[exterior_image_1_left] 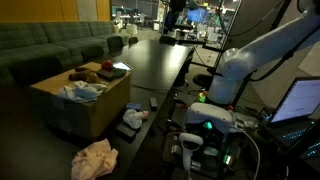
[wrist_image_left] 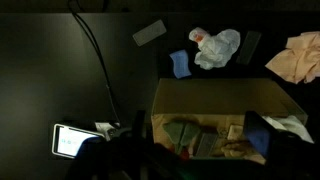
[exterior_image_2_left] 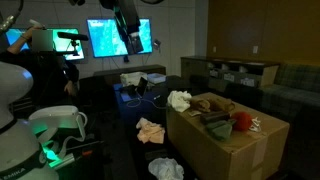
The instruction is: Place the turnip plushie on the table, then the duster on the box, then the left duster on the table, then the blue sponge on the box, then the white towel on the table, then the white cloth on the box, then the small brown object on the table, then the duster on the box, then the moose on the table, and finally, the peach shirt on the box
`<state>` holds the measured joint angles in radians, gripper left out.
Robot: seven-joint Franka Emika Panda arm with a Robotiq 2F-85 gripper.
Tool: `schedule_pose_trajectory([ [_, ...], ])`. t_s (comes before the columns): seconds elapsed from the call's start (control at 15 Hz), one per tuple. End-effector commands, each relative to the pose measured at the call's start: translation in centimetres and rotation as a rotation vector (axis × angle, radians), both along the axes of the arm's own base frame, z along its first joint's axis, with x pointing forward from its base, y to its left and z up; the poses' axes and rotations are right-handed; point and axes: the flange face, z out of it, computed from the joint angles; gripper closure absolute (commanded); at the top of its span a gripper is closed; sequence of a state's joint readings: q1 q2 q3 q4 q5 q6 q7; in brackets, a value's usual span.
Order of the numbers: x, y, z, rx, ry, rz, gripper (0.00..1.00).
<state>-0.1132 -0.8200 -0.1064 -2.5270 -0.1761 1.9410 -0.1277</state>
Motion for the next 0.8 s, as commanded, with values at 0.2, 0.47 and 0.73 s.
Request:
schedule_pose_trajectory([
  [0.2, -0.1, 0.0, 1.1, -0.004, -0.024, -0.001, 0.00],
  [0.47, 0.0, 0.1, 1.1, -0.009, -0.022, -0.001, 0.00],
  [0.73, 1.5, 1.6, 0.7, -0.024, -0.017, 0.001, 0.00],
])
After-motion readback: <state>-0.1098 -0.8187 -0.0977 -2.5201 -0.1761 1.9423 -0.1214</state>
